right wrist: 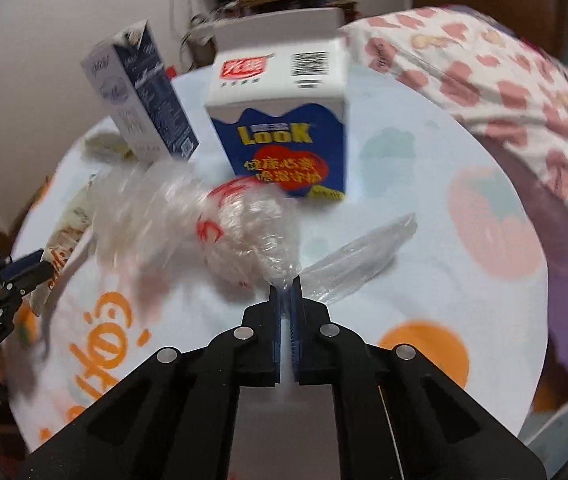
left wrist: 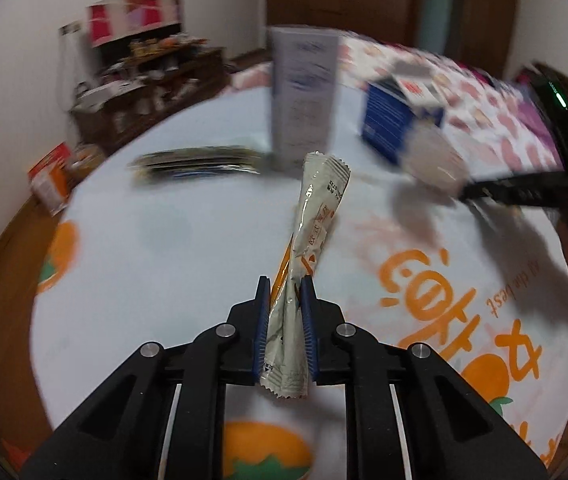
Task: Collect trash
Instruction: 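Grasp the long cream snack wrapper with the left tool while the right tool grasps the clear plastic bags, then carry cream snack wrapper and clear plastic bags over the wastebasket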
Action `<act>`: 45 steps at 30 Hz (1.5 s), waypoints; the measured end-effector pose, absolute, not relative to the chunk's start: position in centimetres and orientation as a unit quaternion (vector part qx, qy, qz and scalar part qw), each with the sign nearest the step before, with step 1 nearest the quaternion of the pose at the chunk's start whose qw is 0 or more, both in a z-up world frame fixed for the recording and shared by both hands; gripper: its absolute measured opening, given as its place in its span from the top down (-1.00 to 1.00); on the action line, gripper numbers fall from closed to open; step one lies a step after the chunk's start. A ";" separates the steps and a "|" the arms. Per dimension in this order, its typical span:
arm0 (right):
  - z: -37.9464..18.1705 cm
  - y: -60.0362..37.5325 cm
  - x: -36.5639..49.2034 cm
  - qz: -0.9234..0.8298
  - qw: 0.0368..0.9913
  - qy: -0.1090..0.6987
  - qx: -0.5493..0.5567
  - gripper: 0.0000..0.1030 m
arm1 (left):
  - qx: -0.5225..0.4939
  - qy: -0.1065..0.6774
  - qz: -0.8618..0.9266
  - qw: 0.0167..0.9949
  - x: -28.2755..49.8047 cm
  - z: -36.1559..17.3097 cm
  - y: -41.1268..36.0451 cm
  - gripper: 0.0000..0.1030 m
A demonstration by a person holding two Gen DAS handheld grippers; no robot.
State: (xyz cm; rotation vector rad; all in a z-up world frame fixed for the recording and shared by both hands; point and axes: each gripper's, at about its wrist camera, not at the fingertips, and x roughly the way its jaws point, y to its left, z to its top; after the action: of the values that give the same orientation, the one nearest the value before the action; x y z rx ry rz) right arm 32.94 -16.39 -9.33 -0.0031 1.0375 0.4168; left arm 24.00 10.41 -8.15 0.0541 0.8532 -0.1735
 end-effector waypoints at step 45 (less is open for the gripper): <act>-3.2 -26.5 9.5 -0.069 0.931 0.338 0.116 0.91 | 0.090 0.357 -0.125 0.921 15.6 -2.5 -4.6 0.69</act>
State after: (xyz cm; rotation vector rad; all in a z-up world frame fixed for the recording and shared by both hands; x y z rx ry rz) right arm 9.51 -26.54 -3.24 0.2384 0.6922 -0.1412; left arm 15.64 -4.58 -2.45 0.1857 0.7329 -0.2567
